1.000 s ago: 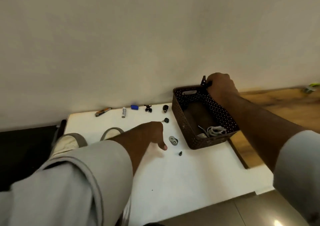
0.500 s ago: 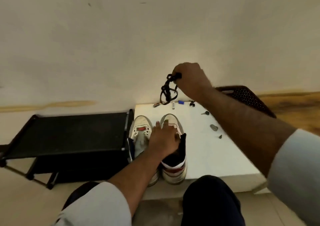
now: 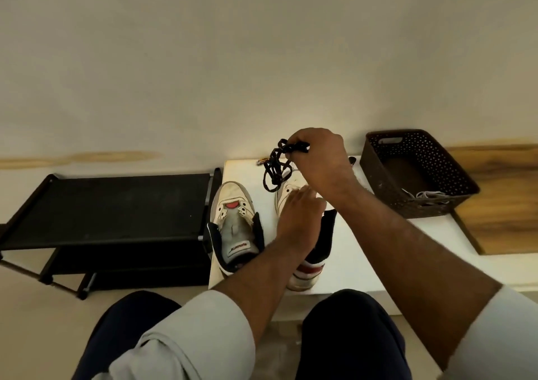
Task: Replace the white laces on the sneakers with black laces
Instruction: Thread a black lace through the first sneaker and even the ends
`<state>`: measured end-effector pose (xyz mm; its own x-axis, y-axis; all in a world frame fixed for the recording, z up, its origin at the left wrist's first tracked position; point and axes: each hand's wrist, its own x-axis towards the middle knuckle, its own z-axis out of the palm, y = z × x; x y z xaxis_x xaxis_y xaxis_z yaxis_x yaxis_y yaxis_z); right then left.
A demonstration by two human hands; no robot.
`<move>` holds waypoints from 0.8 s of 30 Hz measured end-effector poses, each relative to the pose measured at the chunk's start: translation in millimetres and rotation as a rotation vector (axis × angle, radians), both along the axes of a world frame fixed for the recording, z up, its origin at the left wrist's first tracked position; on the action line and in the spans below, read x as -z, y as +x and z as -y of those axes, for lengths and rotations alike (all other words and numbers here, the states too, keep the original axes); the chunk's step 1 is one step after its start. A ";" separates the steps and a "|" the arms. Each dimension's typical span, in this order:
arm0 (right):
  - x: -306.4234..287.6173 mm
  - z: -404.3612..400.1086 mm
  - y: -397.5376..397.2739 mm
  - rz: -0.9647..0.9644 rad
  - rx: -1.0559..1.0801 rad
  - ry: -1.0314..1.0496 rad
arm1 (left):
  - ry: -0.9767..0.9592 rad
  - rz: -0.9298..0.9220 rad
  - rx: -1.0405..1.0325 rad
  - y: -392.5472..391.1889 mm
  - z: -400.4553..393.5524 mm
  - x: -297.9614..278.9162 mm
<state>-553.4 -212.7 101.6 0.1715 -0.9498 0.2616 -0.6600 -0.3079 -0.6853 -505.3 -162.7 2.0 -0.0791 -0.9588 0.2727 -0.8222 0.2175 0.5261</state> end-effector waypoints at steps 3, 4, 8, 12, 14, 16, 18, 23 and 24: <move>-4.7 3.1 -10.6 0.004 0.005 -0.001 | 0.090 -0.184 -0.047 -21.6 18.2 -10.4; -5.1 4.7 -13.0 0.007 0.006 -0.001 | 0.126 -0.208 -0.086 -26.3 25.6 -9.7; 0.7 9.9 -15.0 0.000 0.014 0.036 | 0.187 -0.325 -0.191 -30.3 38.3 5.8; 6.2 8.2 -10.2 -0.001 -0.004 0.078 | 0.200 -0.397 -0.095 -19.0 26.2 11.1; 5.0 6.0 -6.0 0.033 -0.009 0.070 | 0.228 -0.761 -0.162 5.8 14.1 -8.7; 4.1 4.0 1.5 0.127 -0.018 0.063 | 0.361 -1.273 -0.227 45.6 -0.8 -27.8; 6.5 0.5 13.3 0.230 -0.038 0.118 | 0.431 -1.648 -0.170 88.0 -12.0 -40.2; 40.9 1.0 42.1 0.309 -0.069 0.278 | 0.280 -1.638 -0.372 145.3 1.6 -36.7; 50.7 2.9 44.0 0.294 -0.049 0.278 | 0.236 -1.615 -0.440 152.6 5.9 -32.0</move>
<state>-509.5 -215.6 50.9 0.1748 -0.9838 0.0408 -0.4126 -0.1108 -0.9041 -352.7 -168.6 34.0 0.3824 -0.8591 -0.3401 0.5772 -0.0653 0.8140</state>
